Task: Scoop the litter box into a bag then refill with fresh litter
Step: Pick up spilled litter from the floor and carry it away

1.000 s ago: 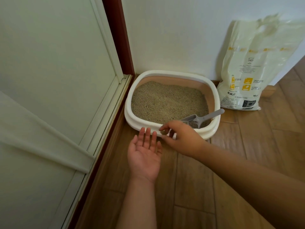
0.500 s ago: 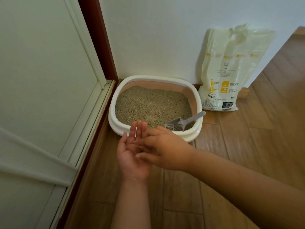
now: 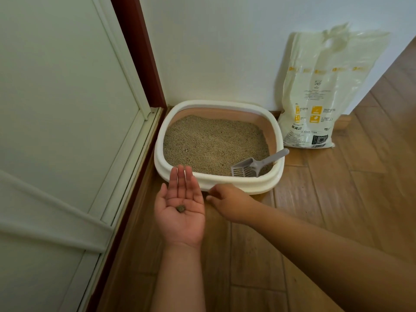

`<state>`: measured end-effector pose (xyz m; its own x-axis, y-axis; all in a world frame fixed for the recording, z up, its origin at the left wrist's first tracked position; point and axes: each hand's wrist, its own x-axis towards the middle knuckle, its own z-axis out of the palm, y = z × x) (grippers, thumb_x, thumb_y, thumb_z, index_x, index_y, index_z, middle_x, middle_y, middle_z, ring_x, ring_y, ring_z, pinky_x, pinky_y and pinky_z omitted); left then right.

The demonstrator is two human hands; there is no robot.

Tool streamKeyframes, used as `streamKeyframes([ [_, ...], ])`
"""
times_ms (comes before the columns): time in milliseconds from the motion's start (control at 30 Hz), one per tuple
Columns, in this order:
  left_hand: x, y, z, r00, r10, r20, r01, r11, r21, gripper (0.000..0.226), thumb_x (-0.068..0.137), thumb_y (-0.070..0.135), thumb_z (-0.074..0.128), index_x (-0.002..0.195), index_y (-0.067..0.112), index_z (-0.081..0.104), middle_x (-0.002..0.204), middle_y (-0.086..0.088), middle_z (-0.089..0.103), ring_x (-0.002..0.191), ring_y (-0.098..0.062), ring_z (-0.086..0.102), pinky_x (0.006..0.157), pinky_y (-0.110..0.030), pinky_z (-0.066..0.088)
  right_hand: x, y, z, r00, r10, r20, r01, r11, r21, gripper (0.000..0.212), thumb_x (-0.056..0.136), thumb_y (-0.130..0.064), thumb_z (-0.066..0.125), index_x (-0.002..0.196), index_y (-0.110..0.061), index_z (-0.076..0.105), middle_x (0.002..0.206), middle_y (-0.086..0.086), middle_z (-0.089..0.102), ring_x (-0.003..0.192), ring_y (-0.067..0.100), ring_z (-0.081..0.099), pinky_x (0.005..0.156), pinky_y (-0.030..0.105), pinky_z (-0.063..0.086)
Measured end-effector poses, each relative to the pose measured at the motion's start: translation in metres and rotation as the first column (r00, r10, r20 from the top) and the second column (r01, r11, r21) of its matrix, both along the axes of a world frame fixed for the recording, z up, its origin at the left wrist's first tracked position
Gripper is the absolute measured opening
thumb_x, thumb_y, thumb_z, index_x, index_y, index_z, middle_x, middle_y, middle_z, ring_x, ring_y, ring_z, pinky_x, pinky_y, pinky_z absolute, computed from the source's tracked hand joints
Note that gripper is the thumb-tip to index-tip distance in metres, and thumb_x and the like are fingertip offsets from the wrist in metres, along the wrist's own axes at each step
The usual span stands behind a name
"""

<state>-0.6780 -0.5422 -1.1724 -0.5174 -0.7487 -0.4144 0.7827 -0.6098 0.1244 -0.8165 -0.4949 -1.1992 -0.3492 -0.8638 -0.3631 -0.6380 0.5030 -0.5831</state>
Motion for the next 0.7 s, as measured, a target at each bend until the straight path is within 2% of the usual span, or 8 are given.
streamKeyframes([
  [100,0.001,-0.001,-0.002,1.000,-0.008,0.008,0.008,1.000,0.005,0.043,0.105,0.028,0.045,0.134,0.003,0.064,0.142,-0.013,0.063,0.129,-0.028,0.064,0.101,-0.037,0.055,-0.004,0.004,-0.023,0.988,0.116,-0.102,-0.107,0.990,0.091,0.048,0.097,-0.046,0.055,0.135,-0.016,0.058,0.134,0.009,0.057,0.122,0.027,0.055,0.104,0.039,0.045],
  [233,0.005,-0.005,-0.003,1.000,-0.003,0.014,0.003,1.000,0.015,0.045,0.105,0.028,0.045,0.139,0.003,0.061,0.141,-0.015,0.064,0.129,-0.029,0.063,0.103,-0.038,0.053,-0.004,-0.001,-0.041,0.976,0.193,-0.100,-0.178,0.974,0.141,0.066,0.099,-0.046,0.055,0.153,-0.011,0.042,0.159,0.006,0.039,0.145,0.024,0.037,0.120,0.035,0.029],
  [533,0.016,-0.013,-0.006,0.999,0.020,0.032,-0.021,0.999,0.035,0.041,0.103,0.028,0.047,0.127,0.001,0.068,0.137,-0.015,0.067,0.128,-0.029,0.065,0.102,-0.039,0.054,0.004,-0.016,-0.093,0.940,0.312,-0.141,-0.254,0.911,0.326,0.081,0.094,-0.053,0.056,0.161,-0.022,0.021,0.171,0.006,0.002,0.154,0.033,0.016,0.122,0.050,0.026],
  [633,0.019,-0.015,-0.006,0.999,0.027,0.043,-0.029,0.999,0.043,0.042,0.104,0.028,0.047,0.130,0.002,0.067,0.137,-0.015,0.067,0.126,-0.029,0.066,0.102,-0.038,0.054,0.006,-0.023,-0.103,0.926,0.348,-0.144,-0.275,0.886,0.375,0.079,0.096,-0.051,0.054,0.161,-0.023,0.019,0.170,0.008,0.002,0.154,0.035,0.014,0.121,0.052,0.026],
  [700,0.021,-0.016,-0.006,0.999,0.026,0.048,-0.028,0.999,0.046,0.042,0.104,0.028,0.047,0.132,0.002,0.066,0.137,-0.015,0.067,0.126,-0.029,0.066,0.102,-0.039,0.053,0.008,-0.027,-0.109,0.920,0.368,-0.138,-0.285,0.867,0.408,0.074,0.096,-0.049,0.054,0.159,-0.020,0.026,0.169,0.011,0.008,0.151,0.039,0.020,0.119,0.052,0.029],
])
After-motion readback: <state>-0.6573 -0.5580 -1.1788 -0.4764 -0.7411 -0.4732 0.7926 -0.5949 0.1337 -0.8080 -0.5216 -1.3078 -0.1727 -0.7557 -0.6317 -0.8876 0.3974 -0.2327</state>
